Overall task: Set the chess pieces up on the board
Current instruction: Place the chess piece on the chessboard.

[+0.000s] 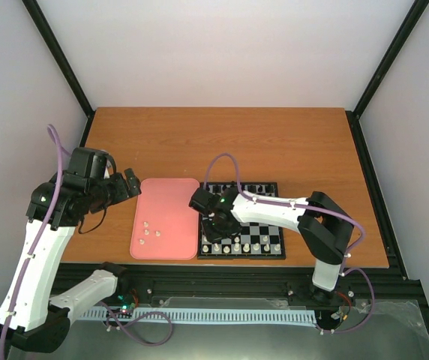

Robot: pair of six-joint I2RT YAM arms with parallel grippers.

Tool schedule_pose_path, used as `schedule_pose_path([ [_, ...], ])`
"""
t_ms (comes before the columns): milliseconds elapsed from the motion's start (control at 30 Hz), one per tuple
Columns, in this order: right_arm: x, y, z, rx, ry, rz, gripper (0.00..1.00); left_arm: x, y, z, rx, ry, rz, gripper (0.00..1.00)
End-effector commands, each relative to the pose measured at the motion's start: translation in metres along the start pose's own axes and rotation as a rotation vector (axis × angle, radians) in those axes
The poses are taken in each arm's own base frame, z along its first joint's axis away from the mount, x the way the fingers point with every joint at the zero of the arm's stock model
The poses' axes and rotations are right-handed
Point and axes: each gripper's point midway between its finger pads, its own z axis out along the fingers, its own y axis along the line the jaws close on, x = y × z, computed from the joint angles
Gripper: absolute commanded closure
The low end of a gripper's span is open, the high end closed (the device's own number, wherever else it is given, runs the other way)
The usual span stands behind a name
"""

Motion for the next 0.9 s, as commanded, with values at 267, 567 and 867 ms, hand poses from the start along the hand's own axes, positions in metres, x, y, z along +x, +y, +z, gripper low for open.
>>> schedule_pose_path([
  [267,-0.001,-0.002,0.013,0.014,0.014,0.015,0.89,-0.002,-0.001,-0.002,0.010,-0.016,0.018,0.00],
  [567,-0.005,-0.002,0.005,0.024,-0.003,0.016,0.75,-0.002,-0.002,-0.001,0.012,-0.014,0.018,0.00],
  [867,-0.019,0.001,-0.017,0.034,-0.052,0.014,0.65,-0.002,-0.002,-0.004,0.020,-0.019,0.018,0.00],
])
